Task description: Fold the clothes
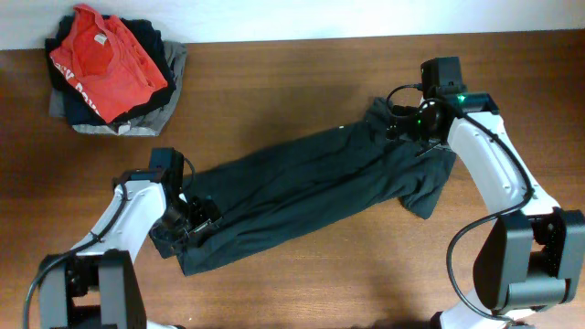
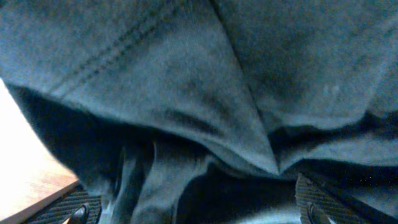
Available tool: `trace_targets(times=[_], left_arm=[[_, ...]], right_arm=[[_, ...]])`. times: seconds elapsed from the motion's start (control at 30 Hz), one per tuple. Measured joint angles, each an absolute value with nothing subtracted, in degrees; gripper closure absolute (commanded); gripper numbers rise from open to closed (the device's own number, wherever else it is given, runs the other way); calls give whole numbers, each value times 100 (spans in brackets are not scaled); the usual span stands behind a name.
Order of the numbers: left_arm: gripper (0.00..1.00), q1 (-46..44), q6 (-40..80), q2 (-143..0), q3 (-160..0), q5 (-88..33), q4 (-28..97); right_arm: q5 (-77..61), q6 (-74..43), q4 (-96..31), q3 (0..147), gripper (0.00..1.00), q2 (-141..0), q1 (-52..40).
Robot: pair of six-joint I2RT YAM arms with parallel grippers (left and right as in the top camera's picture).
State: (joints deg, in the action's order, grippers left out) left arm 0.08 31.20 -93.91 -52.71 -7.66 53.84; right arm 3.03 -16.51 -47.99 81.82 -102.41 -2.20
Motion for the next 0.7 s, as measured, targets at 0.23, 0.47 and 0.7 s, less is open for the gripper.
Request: trace_targets(times=[0.23,0.47,0.7], left_arm=[[34,8,3116,-9633,-5271,-701,5048],[46,8,3100,-9633,-5271,-685,4890],[10,8,3109,-9633,-5269,-692,4523]], right_arm=[[-71,-1653,-4519,8184,1,-10315,-220],[-676,-1651,-3920,8187,2,-10753,-220],[-1118,-1653,-3363,8187,2,-11135,-220]])
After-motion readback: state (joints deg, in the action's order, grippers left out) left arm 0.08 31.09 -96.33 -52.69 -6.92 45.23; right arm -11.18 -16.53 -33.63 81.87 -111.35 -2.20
